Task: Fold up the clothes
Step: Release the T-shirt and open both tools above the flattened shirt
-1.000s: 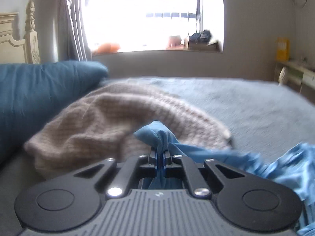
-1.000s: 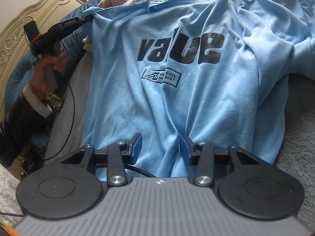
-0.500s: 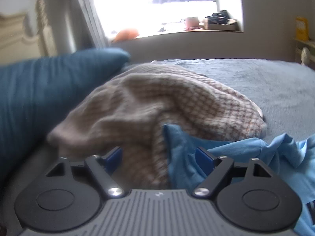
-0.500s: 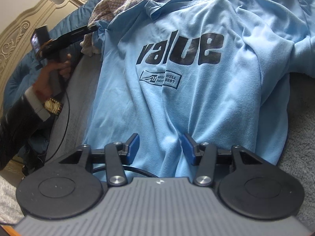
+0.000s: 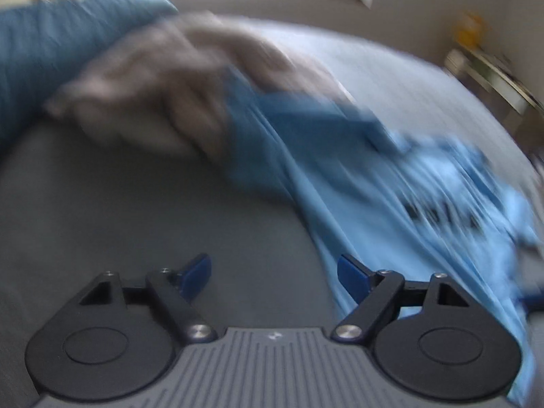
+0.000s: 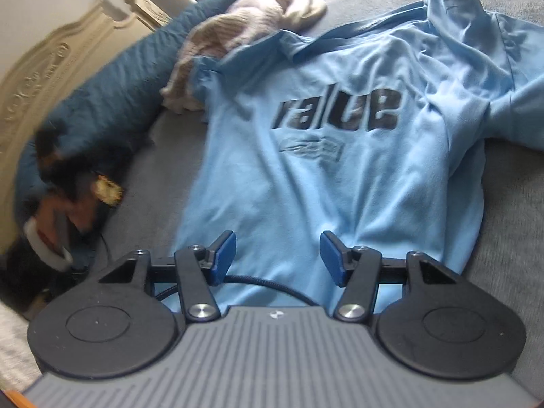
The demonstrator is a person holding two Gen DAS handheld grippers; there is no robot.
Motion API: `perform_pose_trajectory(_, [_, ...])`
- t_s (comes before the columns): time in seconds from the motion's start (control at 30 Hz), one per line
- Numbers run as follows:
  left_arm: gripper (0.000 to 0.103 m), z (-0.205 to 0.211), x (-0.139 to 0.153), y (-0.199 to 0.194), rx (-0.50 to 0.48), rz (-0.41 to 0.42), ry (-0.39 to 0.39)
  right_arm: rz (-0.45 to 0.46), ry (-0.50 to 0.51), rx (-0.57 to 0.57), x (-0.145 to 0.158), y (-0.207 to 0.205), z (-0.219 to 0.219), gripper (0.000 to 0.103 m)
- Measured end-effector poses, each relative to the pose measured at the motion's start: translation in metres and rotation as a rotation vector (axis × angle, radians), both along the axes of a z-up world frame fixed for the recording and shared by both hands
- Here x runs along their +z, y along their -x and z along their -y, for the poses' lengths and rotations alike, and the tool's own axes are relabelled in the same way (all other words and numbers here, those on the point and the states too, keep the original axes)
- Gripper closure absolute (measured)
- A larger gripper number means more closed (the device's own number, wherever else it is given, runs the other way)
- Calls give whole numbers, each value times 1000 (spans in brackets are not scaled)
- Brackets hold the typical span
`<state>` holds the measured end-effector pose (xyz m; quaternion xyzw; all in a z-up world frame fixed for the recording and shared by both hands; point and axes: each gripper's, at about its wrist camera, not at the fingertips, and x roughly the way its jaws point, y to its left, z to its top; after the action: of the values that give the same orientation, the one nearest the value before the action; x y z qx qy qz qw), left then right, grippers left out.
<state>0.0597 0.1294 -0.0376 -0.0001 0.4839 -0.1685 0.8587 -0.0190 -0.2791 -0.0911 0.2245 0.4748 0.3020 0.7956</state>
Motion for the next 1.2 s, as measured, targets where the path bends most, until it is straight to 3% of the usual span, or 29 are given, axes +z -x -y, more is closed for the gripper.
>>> perform_pose_trajectory(0.2, [23,19,-25,53,-208,-127,100,-95,-77,12,8,58,22,49])
perform_pose_trajectory(0.3, [25,22,-36,72,-270,-166,117,-141,-33,11,11,92,38,49])
perform_pose_trajectory(0.43, [27,18,-54,90,-278,-237,130,-193,20,-67,4,121,61,48])
perform_pose_trajectory(0.6, [34,9,-64,103,-253,-250,162,-208,67,-146,-15,111,64,48])
perform_pose_trajectory(0.7, [51,6,-66,109,-240,-261,171,-229,31,-157,-30,99,57,48])
perform_pose_trajectory(0.73, [62,5,-66,112,-235,-264,174,-241,28,-144,-35,96,52,50])
perform_pose_trajectory(0.77, [82,4,-67,114,-229,-266,175,-248,53,-122,-38,95,45,61])
perform_pose_trajectory(0.8, [93,4,-66,115,-219,-266,175,-241,92,-94,-39,95,37,72])
perform_pose_trajectory(0.83, [95,3,-65,115,-211,-262,179,-225,121,-71,-38,95,30,84])
perform_pose_trajectory(0.9, [95,6,-53,117,-224,-227,229,-204,139,-69,-32,96,28,86])
perform_pose_trajectory(1.0, [90,28,-38,120,-321,-198,318,-191,161,-103,-27,96,36,86])
perform_pose_trajectory(1.07, [59,51,-40,123,-397,-233,345,-195,168,-139,-26,96,44,83])
perform_pose_trajectory(1.13, [46,69,-45,132,-464,-236,304,-211,152,-184,-25,93,52,83])
perform_pose_trajectory(1.2, [45,74,-48,143,-518,-214,254,-202,168,-205,-21,93,56,82])
